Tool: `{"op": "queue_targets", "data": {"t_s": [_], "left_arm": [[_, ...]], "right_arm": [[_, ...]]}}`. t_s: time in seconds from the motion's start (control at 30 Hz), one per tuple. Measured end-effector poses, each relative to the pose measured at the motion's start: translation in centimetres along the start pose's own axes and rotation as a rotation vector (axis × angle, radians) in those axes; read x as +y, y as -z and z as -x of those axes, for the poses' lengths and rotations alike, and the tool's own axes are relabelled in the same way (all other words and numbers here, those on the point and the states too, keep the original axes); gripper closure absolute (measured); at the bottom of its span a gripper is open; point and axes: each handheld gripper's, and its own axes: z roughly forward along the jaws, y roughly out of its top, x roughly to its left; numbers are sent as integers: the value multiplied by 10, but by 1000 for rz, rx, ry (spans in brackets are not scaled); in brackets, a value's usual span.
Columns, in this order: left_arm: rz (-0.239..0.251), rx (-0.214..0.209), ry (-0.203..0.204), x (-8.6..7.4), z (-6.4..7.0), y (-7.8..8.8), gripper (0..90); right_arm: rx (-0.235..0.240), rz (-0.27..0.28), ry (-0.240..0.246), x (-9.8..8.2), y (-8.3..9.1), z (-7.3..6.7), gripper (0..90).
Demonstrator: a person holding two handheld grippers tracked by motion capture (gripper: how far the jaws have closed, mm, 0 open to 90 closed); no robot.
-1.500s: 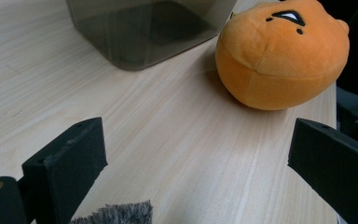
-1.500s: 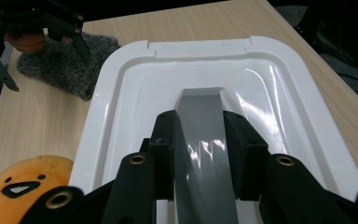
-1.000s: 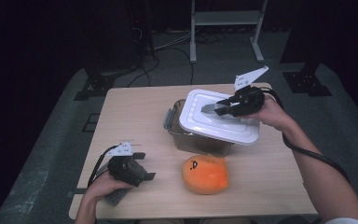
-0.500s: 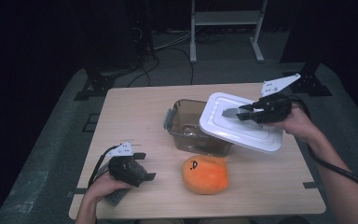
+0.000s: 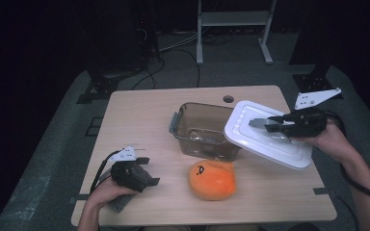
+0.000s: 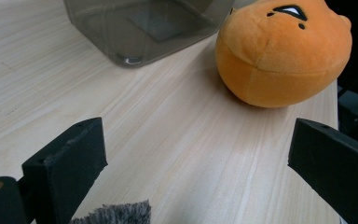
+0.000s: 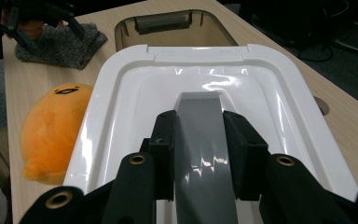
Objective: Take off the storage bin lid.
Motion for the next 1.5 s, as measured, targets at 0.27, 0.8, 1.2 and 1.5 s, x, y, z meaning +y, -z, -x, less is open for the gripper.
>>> {"op": "queue_targets", "data": {"t_s": [0.27,0.8,1.2,1.5], "left_arm": [[-3,2,7,-2,0,-1,33],[-4,7,8,-2,0,-1,33],[-3,11,8,-2,0,0,33],[-5,14,9,-2,0,0,33]], "right_arm": [[-33,2,-25,-18,19,0,654],[-77,3,-91,-61,44,-1,654],[-96,-3,-121,-85,56,-6,654],[-90,-9,-151,-108,51,-7,654]]}}
